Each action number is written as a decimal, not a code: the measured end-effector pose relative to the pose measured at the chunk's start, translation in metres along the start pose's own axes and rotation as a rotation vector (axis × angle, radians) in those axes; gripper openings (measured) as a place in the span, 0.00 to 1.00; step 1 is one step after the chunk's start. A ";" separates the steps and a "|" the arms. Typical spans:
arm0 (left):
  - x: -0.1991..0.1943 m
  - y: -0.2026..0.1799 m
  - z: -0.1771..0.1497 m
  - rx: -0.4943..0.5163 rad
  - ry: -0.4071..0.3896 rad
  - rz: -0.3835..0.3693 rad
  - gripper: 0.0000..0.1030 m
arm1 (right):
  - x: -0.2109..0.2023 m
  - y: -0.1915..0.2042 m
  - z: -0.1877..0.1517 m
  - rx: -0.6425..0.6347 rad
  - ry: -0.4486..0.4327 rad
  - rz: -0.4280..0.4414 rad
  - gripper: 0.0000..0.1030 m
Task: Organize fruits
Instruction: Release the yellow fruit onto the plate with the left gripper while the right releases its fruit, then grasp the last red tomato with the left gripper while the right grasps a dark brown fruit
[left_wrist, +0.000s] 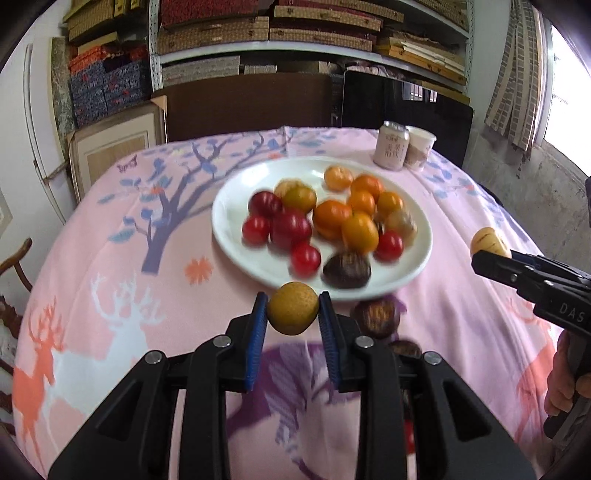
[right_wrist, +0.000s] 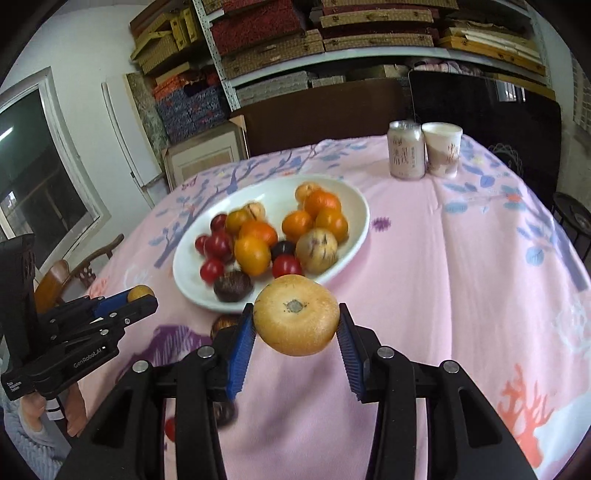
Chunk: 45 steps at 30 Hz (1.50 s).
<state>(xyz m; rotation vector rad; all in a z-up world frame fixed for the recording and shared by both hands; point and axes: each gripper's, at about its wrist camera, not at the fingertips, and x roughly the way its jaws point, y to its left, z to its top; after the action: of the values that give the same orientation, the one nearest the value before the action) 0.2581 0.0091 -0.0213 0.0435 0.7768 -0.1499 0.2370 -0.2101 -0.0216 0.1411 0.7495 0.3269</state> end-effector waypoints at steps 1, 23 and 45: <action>0.002 -0.001 0.007 0.003 -0.004 0.002 0.27 | -0.002 0.002 0.008 -0.007 -0.013 -0.006 0.43; 0.086 0.003 0.060 0.003 0.012 0.019 0.50 | 0.112 0.021 0.102 -0.025 -0.008 -0.020 0.63; -0.007 -0.032 -0.016 0.025 -0.053 0.051 0.63 | -0.003 0.007 -0.008 0.021 -0.043 -0.016 0.69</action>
<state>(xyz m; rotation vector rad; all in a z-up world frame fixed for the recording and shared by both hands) 0.2375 -0.0205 -0.0271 0.0821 0.7208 -0.1122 0.2281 -0.2045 -0.0236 0.1613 0.7110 0.3002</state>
